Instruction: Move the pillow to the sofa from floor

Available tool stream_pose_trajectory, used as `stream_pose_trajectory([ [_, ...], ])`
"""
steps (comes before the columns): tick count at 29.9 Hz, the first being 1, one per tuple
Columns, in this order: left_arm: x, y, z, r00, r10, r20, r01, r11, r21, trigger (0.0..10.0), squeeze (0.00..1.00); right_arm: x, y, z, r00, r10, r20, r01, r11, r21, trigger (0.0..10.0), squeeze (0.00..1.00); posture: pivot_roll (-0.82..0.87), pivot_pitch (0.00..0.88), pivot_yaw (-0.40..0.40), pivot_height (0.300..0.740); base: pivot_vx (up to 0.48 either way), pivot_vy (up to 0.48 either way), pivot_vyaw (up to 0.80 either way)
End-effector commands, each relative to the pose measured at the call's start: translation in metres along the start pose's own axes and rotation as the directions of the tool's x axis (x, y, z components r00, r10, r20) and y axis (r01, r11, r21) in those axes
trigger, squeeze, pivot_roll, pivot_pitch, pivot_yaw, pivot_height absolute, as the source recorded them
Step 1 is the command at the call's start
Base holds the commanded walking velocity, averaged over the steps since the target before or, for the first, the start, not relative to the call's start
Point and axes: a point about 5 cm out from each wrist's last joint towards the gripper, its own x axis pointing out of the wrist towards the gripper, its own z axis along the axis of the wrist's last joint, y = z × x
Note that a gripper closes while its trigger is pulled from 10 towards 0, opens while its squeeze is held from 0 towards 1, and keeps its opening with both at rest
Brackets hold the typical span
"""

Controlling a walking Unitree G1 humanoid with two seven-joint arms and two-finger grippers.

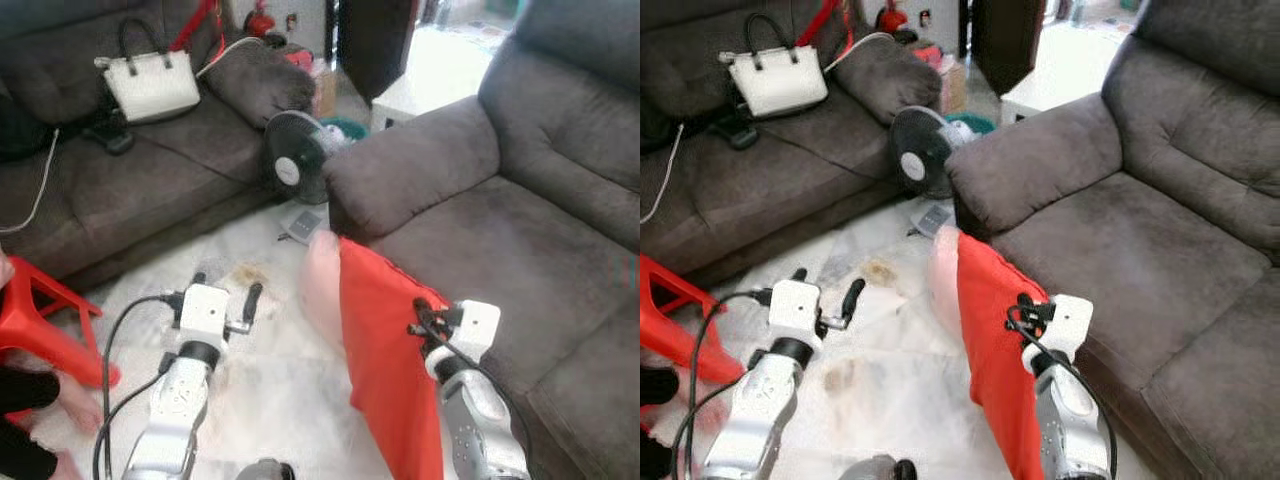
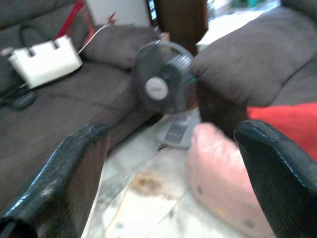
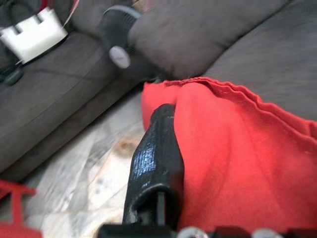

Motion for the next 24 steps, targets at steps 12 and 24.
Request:
stream_pose_trajectory([
  [12, -0.0002, -0.0089, -0.0062, 1.000, -0.022, -0.017, 0.021, 0.999, -0.026, 10.0, 0.00, 0.0081, 0.0051, 0.0247, 0.991, 0.032, 0.127, -0.030, 0.999, -0.017, 10.0, 0.00, 0.13, 0.003, 0.009, 0.740, 0.000, 0.000, -0.80],
  [24, 0.0004, -0.0062, -0.0066, 1.000, -0.014, -0.020, 0.014, 0.999, -0.031, 10.0, 0.00, 0.0094, 0.0070, 0.0243, 0.992, 0.032, 0.122, -0.030, 0.999, -0.019, 10.0, 0.00, 0.13, 0.014, 0.007, 0.740, 0.000, 0.065, -0.80],
])
